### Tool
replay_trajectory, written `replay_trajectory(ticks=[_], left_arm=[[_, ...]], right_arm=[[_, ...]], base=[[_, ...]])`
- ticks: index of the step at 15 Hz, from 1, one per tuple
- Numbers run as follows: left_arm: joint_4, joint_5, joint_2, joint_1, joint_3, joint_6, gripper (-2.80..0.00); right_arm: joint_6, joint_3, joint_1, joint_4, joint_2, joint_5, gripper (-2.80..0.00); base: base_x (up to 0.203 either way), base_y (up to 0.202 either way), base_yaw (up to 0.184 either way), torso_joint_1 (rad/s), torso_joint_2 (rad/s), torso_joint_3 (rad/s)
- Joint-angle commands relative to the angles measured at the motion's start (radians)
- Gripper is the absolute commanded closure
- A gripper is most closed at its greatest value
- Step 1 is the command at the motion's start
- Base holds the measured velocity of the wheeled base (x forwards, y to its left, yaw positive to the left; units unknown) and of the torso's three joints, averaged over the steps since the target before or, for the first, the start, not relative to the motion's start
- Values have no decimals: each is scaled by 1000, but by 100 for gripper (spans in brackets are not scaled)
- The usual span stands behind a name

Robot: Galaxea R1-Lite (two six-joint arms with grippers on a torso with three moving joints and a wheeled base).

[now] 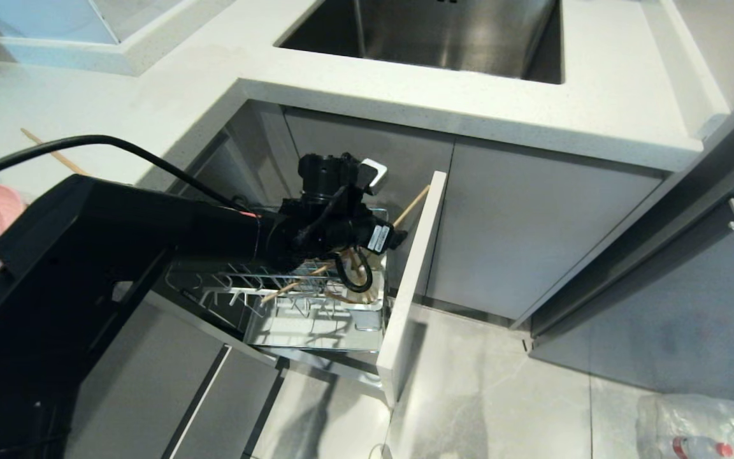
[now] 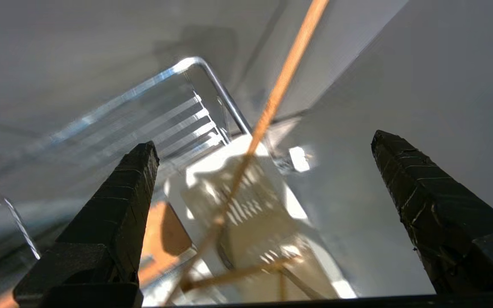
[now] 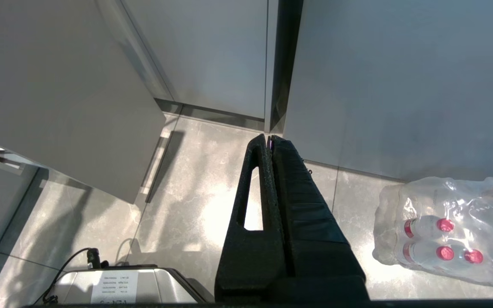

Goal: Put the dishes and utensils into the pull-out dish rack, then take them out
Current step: Take the chopsticks out of the cupboard

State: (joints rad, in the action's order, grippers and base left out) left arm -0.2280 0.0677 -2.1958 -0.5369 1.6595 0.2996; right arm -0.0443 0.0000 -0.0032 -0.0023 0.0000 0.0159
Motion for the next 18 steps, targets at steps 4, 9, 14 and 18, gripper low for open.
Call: replay_trajectory(ticks=[4, 9, 14, 18], left_arm=[[-34, -13, -73, 1, 54, 31, -280], [-36, -16, -153, -3, 145, 39, -280], [-40, -15, -198, -4, 199, 44, -280], [-40, -14, -193, -3, 209, 46, 0]], right_arm=[[0, 0, 0, -1, 1, 0, 0], [0, 0, 0, -1, 0, -1, 0], [0, 0, 0, -1, 0, -1, 0], [0, 0, 0, 0, 0, 0, 0]], base=[[0, 0, 0, 0, 0, 0], [0, 0, 0, 0, 0, 0], [0, 0, 0, 0, 0, 0], [0, 0, 0, 0, 0, 0]])
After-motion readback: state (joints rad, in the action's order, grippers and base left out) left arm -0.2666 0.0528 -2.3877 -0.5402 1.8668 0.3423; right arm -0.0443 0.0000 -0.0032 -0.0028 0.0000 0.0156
